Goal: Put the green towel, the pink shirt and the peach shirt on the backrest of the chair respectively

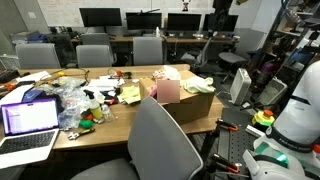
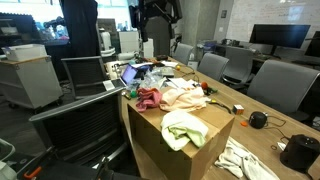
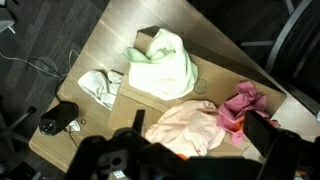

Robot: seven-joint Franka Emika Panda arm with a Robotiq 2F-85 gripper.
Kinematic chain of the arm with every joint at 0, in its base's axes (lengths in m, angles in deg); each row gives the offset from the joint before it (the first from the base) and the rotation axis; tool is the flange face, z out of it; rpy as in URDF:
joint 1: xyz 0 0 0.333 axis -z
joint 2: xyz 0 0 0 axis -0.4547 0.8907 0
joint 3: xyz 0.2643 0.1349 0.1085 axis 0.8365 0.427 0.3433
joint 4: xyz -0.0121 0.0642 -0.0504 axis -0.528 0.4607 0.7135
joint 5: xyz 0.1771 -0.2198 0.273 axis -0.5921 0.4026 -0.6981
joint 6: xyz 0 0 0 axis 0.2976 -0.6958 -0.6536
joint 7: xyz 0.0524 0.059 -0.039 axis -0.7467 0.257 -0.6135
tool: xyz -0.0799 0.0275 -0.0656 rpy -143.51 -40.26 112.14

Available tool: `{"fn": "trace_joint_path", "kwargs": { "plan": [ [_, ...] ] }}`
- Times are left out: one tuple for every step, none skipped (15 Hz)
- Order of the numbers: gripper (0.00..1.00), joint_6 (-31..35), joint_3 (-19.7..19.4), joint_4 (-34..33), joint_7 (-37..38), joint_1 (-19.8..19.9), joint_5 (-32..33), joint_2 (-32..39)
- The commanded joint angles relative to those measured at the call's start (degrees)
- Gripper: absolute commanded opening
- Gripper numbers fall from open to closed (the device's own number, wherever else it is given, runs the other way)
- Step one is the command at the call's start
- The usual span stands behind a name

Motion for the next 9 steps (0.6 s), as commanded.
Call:
{"fn": "trace_joint_path", "kwargs": {
  "plan": [
    [1.0,2.08,-0.87,-5.2,-0.57,0.77,-3.09,7.47],
    [1.0,2.79,-1.14,-5.84,-0.9,0.82,-3.9,8.96],
    [1.0,3.55,-1.49,-6.33,-1.41,0.86,-4.87,10.31],
    [1.0,4.63,-1.98,-6.63,-2.16,0.9,-6.17,11.78],
    [1.0,5.33,-2.31,-6.99,-2.76,0.97,-7.5,13.02],
    [1.0,6.36,-2.95,-6.93,-3.8,1.07,-9.29,14.33],
    [1.0,6.88,-3.26,-7.17,-4.45,1.29,-10.73,15.61],
    [1.0,7.63,-3.82,-6.93,-5.29,1.62,-12.3,16.9],
    [1.0,7.96,-4.19,-6.98,-6.01,1.9,-13.71,18.04]
  ]
}}
